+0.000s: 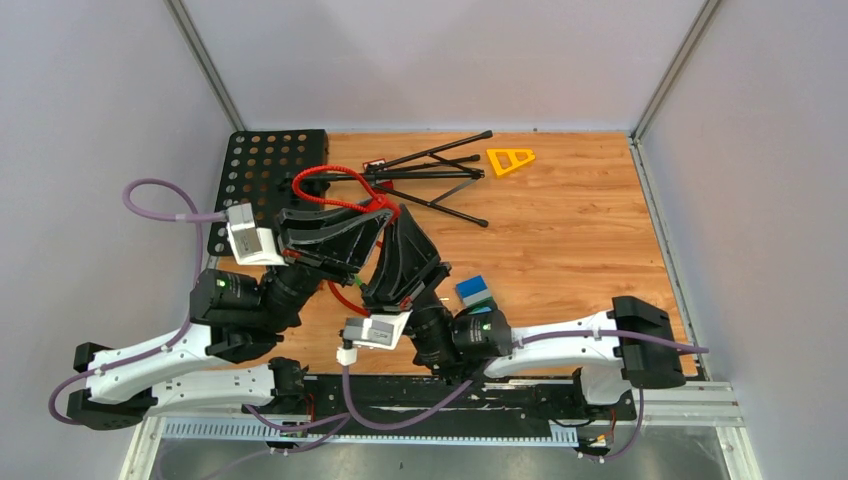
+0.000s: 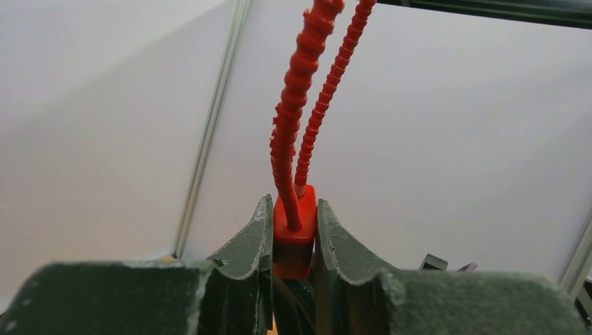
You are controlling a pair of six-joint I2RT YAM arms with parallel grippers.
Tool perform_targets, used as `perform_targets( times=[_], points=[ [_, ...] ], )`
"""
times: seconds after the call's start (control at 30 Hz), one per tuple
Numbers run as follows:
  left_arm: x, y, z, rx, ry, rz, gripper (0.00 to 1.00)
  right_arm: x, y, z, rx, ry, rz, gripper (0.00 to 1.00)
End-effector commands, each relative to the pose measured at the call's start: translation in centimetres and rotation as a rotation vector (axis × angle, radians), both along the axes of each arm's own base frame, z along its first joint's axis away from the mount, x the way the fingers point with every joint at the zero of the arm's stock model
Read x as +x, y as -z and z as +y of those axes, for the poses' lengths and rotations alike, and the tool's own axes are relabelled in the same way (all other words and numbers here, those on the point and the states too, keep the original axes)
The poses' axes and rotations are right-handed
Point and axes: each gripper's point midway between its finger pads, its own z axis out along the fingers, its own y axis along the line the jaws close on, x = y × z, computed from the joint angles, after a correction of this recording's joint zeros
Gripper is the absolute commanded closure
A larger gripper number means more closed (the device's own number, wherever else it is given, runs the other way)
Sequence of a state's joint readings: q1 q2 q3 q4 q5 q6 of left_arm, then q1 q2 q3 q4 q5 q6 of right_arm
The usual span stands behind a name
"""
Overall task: Lock with the key
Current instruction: Lock the lock.
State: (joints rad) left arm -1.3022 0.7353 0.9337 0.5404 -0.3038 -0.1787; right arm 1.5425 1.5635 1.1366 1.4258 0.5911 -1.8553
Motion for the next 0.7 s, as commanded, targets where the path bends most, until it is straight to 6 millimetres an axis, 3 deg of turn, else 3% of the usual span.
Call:
perform_targets(
  times=[0.0, 0.17, 0.43, 0.57, 0.67],
  points=[
    [-0.3, -0.4, 0.5, -0.056, 0.038, 0.053, 1.00, 0.1, -2.0, -3.0, -0.031, 0.289, -0.105, 1.00],
    [-0.1, -0.5, 1.6, -0.083, 0.026, 0.080, 1.00, -1.0, -2.8, -2.3, -0.103, 0.358, -0.212, 1.00],
    [1.2, -0.8, 3.5, -0.180, -0.015, 0.188, 1.00, -0.9, -5.1, -4.1, -0.101, 0.418, -0.250, 1.00],
    [3.5, 0.5, 4.4, -0.298, -0.079, 0.359, 1.00, -0.4, -6.8, -4.7, -0.116, 0.438, -0.287, 1.00],
    [5.5, 2.0, 5.2, -0.393, -0.151, 0.519, 1.00, 1.1, -7.7, -5.0, -0.145, 0.473, -0.311, 1.00]
  ],
)
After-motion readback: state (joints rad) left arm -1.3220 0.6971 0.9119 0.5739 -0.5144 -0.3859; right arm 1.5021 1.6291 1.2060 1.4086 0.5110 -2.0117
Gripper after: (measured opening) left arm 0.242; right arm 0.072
